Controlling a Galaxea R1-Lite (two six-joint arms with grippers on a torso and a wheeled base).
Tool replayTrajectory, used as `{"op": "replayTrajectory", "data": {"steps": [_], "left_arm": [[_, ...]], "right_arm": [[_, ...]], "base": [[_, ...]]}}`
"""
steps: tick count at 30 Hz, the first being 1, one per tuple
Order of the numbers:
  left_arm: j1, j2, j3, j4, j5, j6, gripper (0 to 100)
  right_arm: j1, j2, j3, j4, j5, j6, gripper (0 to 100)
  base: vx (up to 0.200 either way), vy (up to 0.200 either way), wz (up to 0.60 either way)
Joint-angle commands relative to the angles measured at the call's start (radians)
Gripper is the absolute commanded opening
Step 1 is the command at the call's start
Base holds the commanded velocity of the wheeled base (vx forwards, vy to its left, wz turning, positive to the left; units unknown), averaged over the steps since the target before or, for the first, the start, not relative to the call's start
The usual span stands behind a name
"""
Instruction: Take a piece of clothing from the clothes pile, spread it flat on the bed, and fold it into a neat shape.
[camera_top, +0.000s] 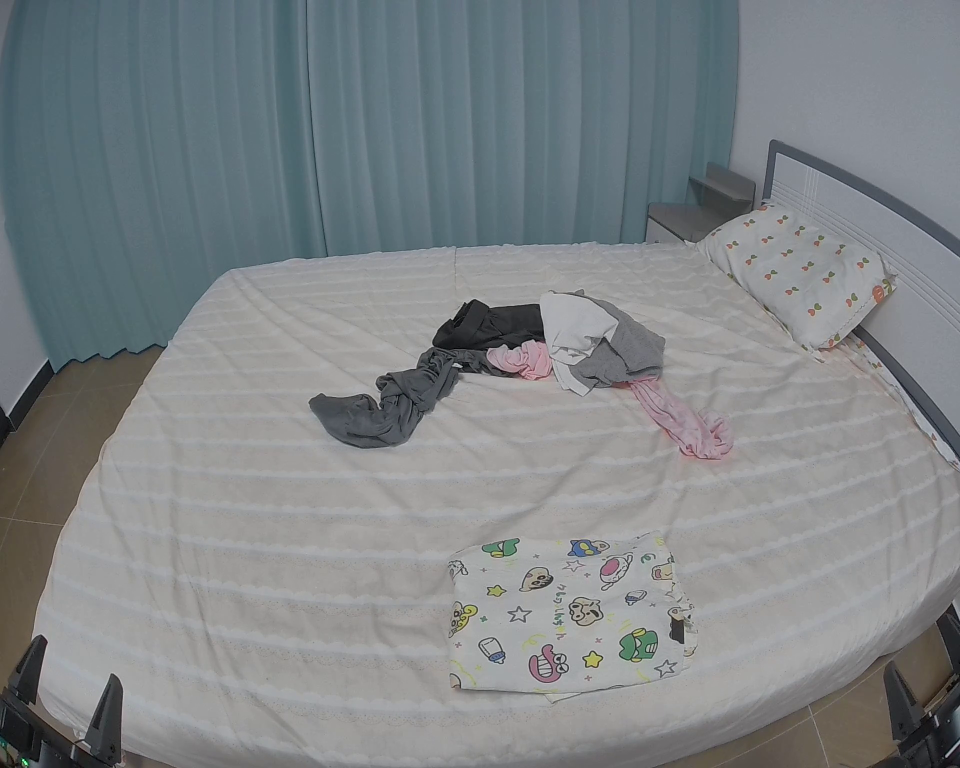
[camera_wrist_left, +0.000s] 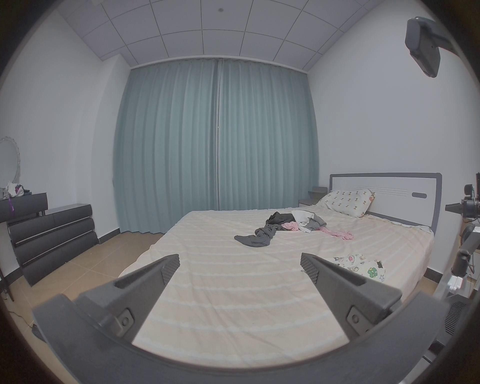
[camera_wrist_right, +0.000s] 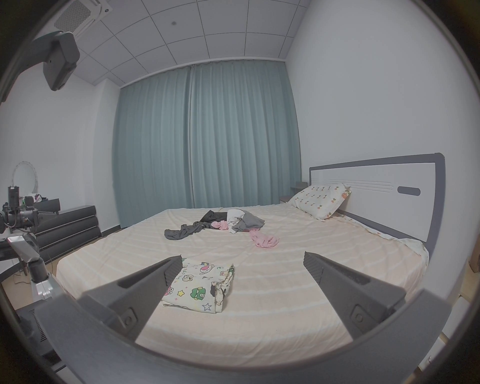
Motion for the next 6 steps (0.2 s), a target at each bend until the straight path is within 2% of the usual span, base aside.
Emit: {"op": "replayTrajectory", "data": {"steps": [1,6], "left_arm": [[0.000,-0.015,0.018,0.000,0.000,-0.001,100],[0.000,-0.015,0.018,0.000,0.000,0.000,100]], "right_arm": [[0.000,-0.011,0.001,0.000,0.004,0.000,100],[0.000,-0.011,0.000,0.000,-0.004,0.002,100]], "base": [[0.000,0.000,0.00],[0.000,0.000,0.00]]}}
